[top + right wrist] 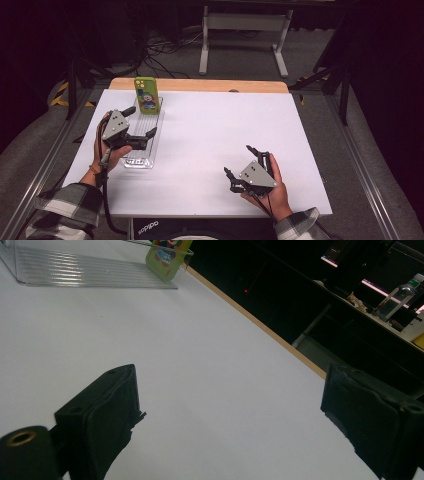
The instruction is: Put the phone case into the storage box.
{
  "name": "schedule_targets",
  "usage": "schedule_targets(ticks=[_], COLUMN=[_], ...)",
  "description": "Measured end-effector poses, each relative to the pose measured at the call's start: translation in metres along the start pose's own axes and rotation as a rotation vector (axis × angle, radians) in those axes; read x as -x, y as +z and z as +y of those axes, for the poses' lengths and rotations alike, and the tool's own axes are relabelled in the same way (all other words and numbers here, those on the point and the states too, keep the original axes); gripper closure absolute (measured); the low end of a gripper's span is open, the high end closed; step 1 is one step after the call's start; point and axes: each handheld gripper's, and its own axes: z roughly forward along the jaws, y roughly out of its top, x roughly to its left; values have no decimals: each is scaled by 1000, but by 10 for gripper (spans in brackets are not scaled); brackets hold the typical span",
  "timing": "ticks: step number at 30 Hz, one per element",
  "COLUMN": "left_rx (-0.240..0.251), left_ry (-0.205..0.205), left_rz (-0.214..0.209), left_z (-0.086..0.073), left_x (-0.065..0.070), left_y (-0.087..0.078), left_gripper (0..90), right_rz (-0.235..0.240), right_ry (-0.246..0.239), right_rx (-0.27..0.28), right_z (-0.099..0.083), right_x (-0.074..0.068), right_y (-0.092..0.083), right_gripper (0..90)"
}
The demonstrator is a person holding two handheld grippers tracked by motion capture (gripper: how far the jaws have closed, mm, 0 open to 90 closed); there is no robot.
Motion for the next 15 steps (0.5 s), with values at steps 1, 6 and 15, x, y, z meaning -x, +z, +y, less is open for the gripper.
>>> schedule_targets(ticks=[1,6,15], left_rx=[2,6,18], left_ry=[0,-5,-14], left_rz=[1,-7,-29], left_z=[0,-1,-1], left_x=[1,3,8], left_y=[0,-1,-2], left_gripper=[33,34,35], right_rz=[1,-1,-10], right_ry=[0,1,23], right_rx=[0,2,6], right_z=[0,0,0], right_x=[0,1,3], right_y=[0,-1,-6], right_gripper=[90,90,91])
